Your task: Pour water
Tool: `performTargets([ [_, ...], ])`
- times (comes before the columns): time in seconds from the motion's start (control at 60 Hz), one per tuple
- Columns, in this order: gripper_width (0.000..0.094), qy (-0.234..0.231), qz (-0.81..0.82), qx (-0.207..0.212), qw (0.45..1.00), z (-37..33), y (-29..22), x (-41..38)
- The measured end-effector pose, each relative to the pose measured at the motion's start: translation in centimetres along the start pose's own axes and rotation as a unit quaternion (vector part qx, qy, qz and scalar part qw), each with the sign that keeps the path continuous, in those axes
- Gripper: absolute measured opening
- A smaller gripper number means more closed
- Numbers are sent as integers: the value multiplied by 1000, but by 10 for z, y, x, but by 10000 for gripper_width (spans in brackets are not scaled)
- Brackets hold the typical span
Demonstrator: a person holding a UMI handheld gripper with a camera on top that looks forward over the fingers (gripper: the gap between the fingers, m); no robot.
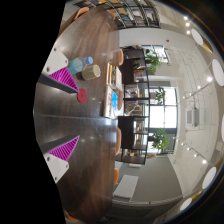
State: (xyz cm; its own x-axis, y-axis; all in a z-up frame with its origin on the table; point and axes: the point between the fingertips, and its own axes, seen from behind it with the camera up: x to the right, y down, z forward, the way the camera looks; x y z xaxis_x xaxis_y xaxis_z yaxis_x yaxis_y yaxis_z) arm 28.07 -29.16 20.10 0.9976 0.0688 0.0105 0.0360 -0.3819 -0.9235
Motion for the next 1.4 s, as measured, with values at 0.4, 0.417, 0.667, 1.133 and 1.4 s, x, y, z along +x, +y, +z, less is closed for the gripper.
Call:
performTargets([
  [0.4, 849, -48, 12, -26, 998, 58, 95, -161],
  [0.417, 846, -48, 15, -24, 998, 62, 95, -166],
  [0.667, 795, 7, 34, -8, 999, 143, 94, -191],
  [1.133, 391, 30, 21, 65, 997, 177, 66, -199],
  [1.4, 289, 39, -7, 56, 998, 180, 67, -199],
])
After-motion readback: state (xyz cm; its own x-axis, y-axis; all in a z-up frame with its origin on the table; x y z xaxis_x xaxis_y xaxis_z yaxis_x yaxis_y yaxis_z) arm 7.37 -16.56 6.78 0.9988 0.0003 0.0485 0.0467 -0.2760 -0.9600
